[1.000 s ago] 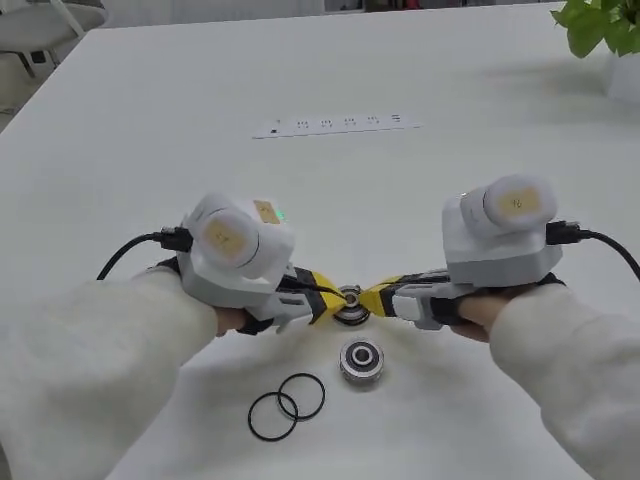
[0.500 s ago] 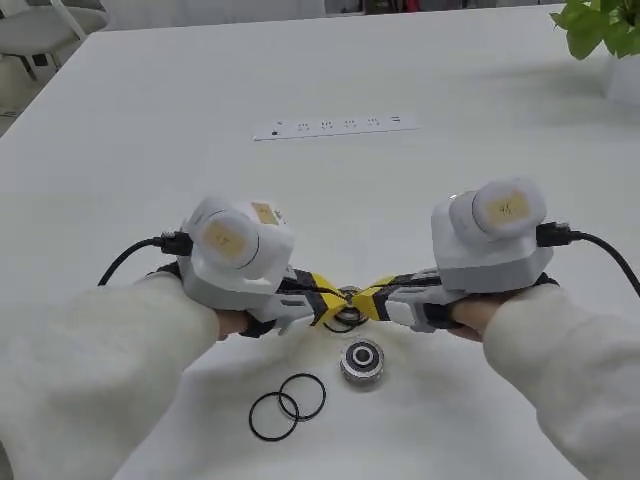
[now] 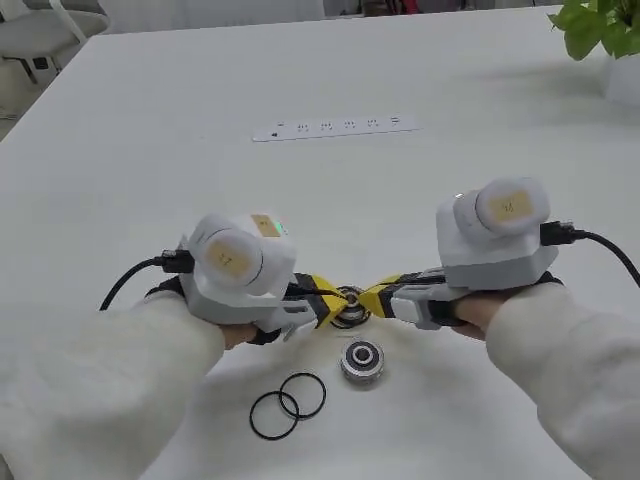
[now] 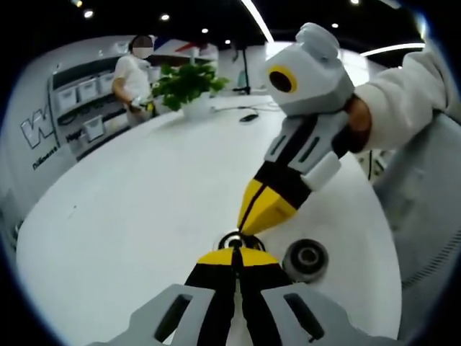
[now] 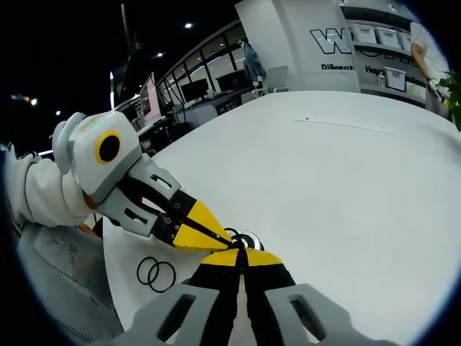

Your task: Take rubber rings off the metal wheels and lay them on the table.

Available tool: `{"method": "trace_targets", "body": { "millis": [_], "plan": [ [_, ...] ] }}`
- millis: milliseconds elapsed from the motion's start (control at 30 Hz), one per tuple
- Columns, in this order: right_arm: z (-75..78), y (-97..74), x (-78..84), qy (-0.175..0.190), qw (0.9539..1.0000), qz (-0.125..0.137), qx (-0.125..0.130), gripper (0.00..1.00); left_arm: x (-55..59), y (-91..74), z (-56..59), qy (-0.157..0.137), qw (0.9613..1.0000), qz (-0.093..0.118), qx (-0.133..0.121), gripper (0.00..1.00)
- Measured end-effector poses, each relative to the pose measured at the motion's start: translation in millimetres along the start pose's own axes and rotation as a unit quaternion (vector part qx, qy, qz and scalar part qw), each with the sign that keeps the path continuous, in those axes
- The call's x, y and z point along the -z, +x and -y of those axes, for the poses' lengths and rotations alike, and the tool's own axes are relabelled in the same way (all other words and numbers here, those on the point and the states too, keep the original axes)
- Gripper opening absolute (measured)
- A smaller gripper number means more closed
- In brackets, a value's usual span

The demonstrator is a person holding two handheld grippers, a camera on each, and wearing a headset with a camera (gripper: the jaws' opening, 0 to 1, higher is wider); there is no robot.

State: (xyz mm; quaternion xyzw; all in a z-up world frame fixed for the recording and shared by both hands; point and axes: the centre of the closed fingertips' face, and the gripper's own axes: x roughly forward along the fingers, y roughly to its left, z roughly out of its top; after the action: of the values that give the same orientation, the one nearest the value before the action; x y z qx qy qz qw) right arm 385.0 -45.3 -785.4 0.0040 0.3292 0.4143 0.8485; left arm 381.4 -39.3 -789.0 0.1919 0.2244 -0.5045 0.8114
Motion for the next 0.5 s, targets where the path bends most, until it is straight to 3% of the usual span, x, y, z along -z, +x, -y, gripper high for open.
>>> {"method": "trace_targets", "body": {
  "millis": [133,367,500],
  "plan": [
    [0.8,-0.8,-1.2,0.002,1.0,0.002,0.001,0.0,-0.2,-0.2,1.9,0.014,0.9999,-0.005,-0.001,0.04],
    [7.7,-5.7,-1.3,0.014,0.9999,0.005,0.004,0.0,6.6,-3.9,10.1,0.027,0.9993,-0.026,0.009,0.19],
    [9.5,-6.2,1.4,0.011,0.9999,0.0,0.007,0.0,2.1,-8.4,12.2,0.027,0.9994,-0.021,0.009,0.22]
  ]
}}
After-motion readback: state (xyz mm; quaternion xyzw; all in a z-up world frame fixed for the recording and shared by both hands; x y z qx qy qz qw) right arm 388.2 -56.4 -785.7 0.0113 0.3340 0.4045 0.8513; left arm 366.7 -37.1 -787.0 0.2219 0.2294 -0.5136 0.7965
